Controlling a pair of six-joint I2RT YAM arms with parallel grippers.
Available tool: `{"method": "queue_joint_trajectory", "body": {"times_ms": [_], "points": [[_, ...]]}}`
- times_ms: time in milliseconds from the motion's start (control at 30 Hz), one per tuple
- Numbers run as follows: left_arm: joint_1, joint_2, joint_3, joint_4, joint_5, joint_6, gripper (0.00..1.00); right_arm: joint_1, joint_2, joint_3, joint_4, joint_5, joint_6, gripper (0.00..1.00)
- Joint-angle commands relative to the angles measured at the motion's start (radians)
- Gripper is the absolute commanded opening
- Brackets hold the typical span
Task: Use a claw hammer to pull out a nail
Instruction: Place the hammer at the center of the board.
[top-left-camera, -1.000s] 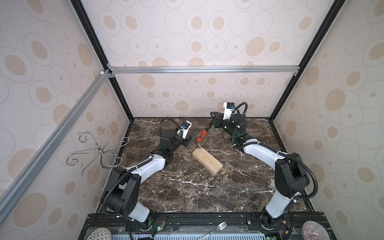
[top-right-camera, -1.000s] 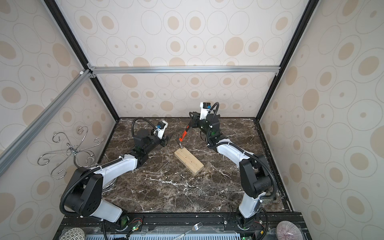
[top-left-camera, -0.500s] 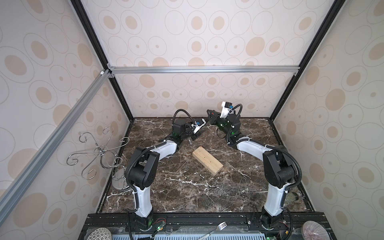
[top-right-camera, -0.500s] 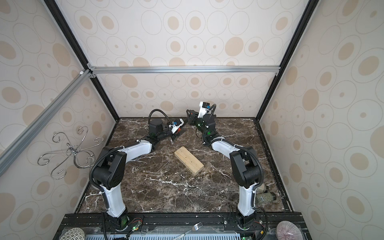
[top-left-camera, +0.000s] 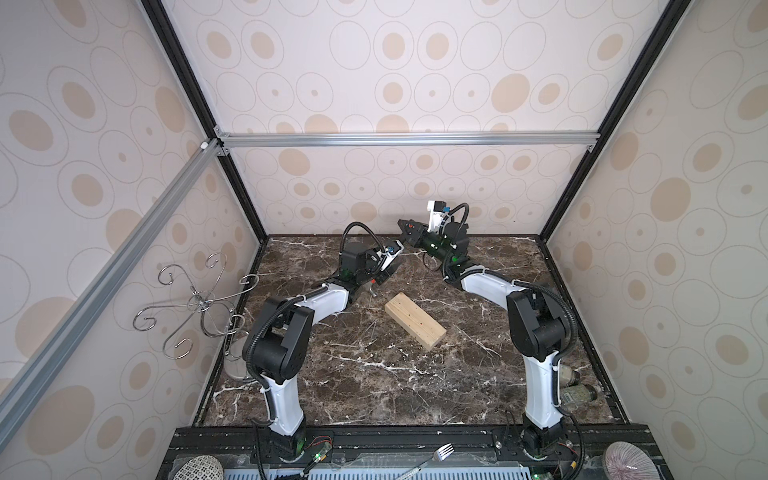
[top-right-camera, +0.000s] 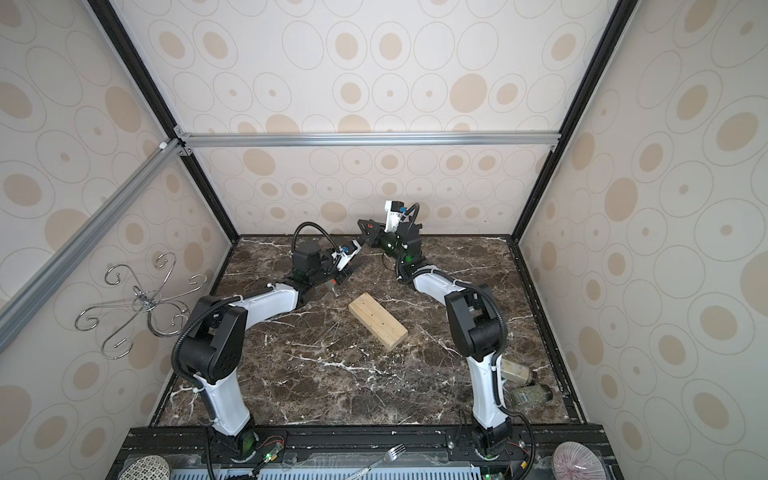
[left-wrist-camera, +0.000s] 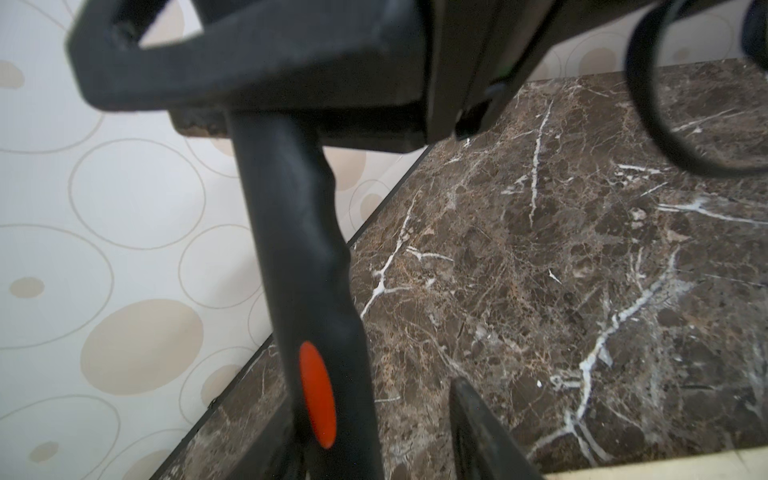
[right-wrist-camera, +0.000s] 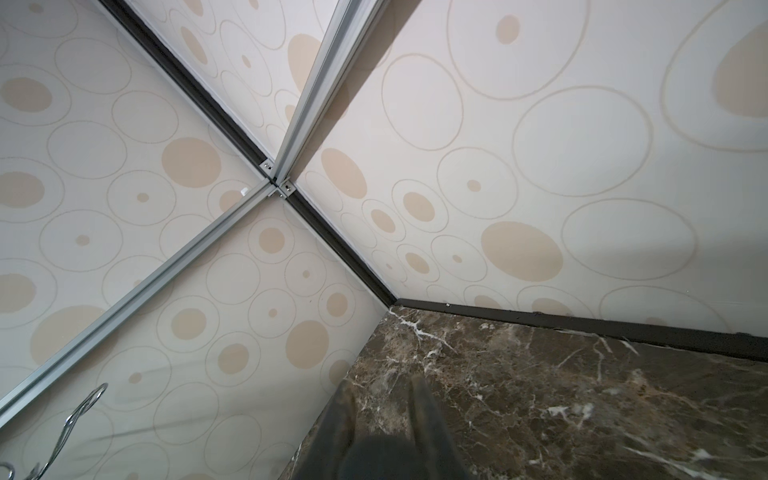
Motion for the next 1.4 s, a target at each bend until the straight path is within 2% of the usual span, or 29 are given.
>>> {"method": "queue_joint_trajectory", "body": {"times_ms": [0, 200, 400, 600, 867, 1100, 1200, 1367], "points": [[0.018, -0.065, -0.038, -0.016, 0.031, -0.031, 0.48, 0.016, 0.004, 0.071, 0.121, -0.071, 0.061, 0.0], [0.039, -0.101, -0.108, 0.001, 0.011, -0.081, 0.4, 0.033, 0.073, 0.104, 0.208, -0.112, 0.132, 0.0], [0.049, -0.127, -0.156, -0.005, -0.013, -0.12, 0.31, 0.063, 0.097, 0.132, 0.158, -0.147, 0.091, 0.0], [0.059, -0.148, -0.211, -0.009, -0.061, -0.149, 0.19, 0.08, 0.114, 0.119, 0.165, -0.148, 0.107, 0.0], [0.07, -0.148, -0.253, -0.048, -0.111, -0.164, 0.11, 0.109, 0.135, 0.119, 0.13, -0.141, 0.137, 0.24], [0.075, -0.142, -0.29, -0.05, -0.139, -0.179, 0.09, 0.123, 0.129, 0.097, 0.13, -0.144, 0.13, 0.33], [0.077, -0.137, -0.283, -0.061, -0.162, -0.182, 0.07, 0.122, 0.134, 0.102, 0.145, -0.139, 0.176, 0.34], [0.078, -0.118, -0.256, -0.087, -0.182, -0.19, 0.06, 0.122, 0.111, 0.105, 0.146, -0.124, 0.146, 0.44]]}}
